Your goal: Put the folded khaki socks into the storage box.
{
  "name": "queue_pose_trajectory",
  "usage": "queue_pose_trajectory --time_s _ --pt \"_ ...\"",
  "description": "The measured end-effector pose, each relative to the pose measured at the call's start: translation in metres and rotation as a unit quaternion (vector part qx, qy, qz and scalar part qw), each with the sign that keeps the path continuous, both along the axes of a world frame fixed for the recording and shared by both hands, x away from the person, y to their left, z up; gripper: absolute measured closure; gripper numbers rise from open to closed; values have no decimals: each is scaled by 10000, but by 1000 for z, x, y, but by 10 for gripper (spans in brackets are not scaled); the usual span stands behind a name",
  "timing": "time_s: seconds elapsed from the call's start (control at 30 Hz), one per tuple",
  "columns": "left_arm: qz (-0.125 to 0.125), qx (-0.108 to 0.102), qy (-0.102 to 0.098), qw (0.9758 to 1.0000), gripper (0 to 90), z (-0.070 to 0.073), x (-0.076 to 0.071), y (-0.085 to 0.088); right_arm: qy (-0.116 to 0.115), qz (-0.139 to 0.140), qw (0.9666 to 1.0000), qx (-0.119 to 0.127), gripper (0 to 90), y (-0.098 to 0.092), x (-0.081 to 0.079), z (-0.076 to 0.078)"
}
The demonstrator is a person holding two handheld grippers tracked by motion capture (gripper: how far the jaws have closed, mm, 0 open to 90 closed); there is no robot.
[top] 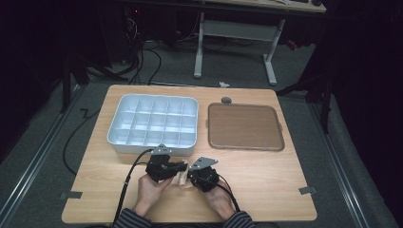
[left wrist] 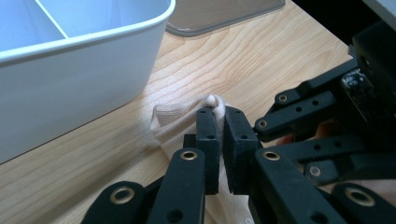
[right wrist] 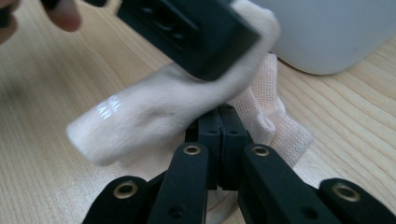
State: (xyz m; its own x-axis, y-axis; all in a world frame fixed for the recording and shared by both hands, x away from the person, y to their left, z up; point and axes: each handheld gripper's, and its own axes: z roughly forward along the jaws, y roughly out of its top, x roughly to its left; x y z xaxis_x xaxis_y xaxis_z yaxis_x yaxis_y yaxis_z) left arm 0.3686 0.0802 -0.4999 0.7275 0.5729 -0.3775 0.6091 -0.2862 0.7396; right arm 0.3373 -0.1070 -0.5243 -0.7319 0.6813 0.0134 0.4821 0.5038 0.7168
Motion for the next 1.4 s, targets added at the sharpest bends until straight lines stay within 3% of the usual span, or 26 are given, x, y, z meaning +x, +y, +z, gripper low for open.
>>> queue_pose_trajectory --time_s 0.07,0.17,0.33,0.43,0.57,0.7,0.93,1.1,1.4 --pt "31 -12 -1 10000 862 -1 0 2 -30 14 10000 -15 900 0 -1 0" --pt "119 63 -2 9999 862 0 0 4 -5 -64 10000 43 830 -3 0 2" --pt "183 146 69 9997 862 1 1 9 -166 -236 9990 348 794 -14 -7 15" --pt "196 164 67 9997 862 1 1 10 -217 -566 9969 500 769 -29 -9 24" --pt "190 149 75 9997 862 1 1 9 -136 -746 9963 397 712 -36 -7 19" --pt "170 179 73 9997 862 2 0 8 62 -907 9944 545 682 -39 -4 9" --pt "154 140 44 9998 862 4 1 6 313 -858 9947 469 727 -34 2 0" --pt "120 82 64 9999 861 4 1 4 282 -694 9965 381 790 -32 2 -1" --pt "-78 20 -14 10000 861 13 3 -8 252 -604 9973 322 797 -30 2 -1"
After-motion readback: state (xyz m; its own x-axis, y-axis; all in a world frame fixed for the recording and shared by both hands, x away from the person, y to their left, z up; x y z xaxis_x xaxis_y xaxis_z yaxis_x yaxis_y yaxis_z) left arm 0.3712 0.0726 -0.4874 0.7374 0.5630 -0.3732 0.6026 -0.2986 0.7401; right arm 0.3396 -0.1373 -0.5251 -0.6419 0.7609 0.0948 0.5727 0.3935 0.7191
